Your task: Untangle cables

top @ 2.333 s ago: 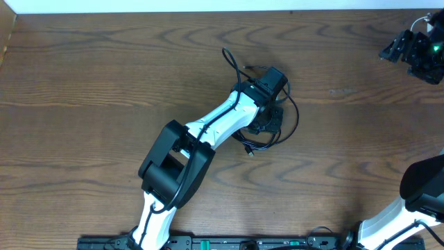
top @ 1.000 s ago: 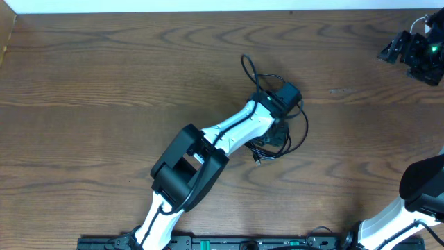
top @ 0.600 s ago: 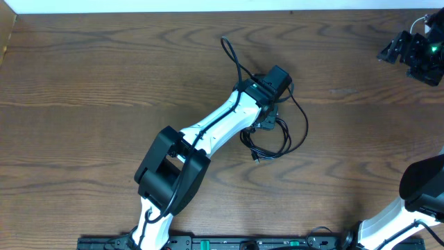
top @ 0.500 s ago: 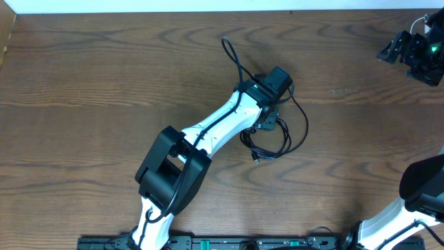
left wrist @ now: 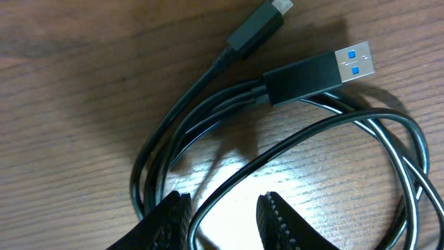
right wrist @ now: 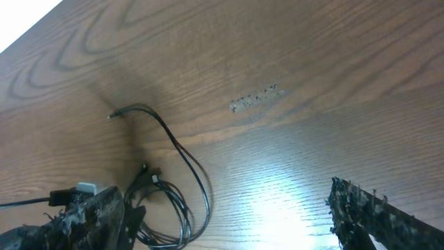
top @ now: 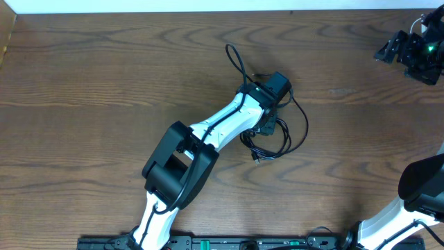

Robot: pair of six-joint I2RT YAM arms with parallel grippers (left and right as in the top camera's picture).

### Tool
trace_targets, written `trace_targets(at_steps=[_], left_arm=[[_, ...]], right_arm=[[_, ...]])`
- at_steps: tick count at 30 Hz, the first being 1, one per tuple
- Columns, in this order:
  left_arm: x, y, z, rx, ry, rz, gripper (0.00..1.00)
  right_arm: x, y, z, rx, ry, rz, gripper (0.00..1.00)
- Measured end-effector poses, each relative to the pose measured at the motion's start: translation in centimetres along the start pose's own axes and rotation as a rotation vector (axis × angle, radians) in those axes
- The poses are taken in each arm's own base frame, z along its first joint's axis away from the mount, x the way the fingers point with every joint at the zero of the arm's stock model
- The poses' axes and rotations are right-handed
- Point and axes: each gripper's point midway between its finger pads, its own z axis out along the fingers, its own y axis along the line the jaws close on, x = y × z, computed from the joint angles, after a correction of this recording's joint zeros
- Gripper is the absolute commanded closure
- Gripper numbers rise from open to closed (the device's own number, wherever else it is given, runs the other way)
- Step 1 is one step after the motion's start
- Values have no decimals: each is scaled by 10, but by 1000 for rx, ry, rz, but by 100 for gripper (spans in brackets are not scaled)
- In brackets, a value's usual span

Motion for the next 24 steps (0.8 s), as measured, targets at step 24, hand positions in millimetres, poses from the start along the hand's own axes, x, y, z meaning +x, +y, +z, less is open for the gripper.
trace_targets(at_steps=[24], left_arm=[[-3, -2, 11, 9, -18, 79, 65]], right_arm=[[14, 25, 10, -11, 47, -63, 9]])
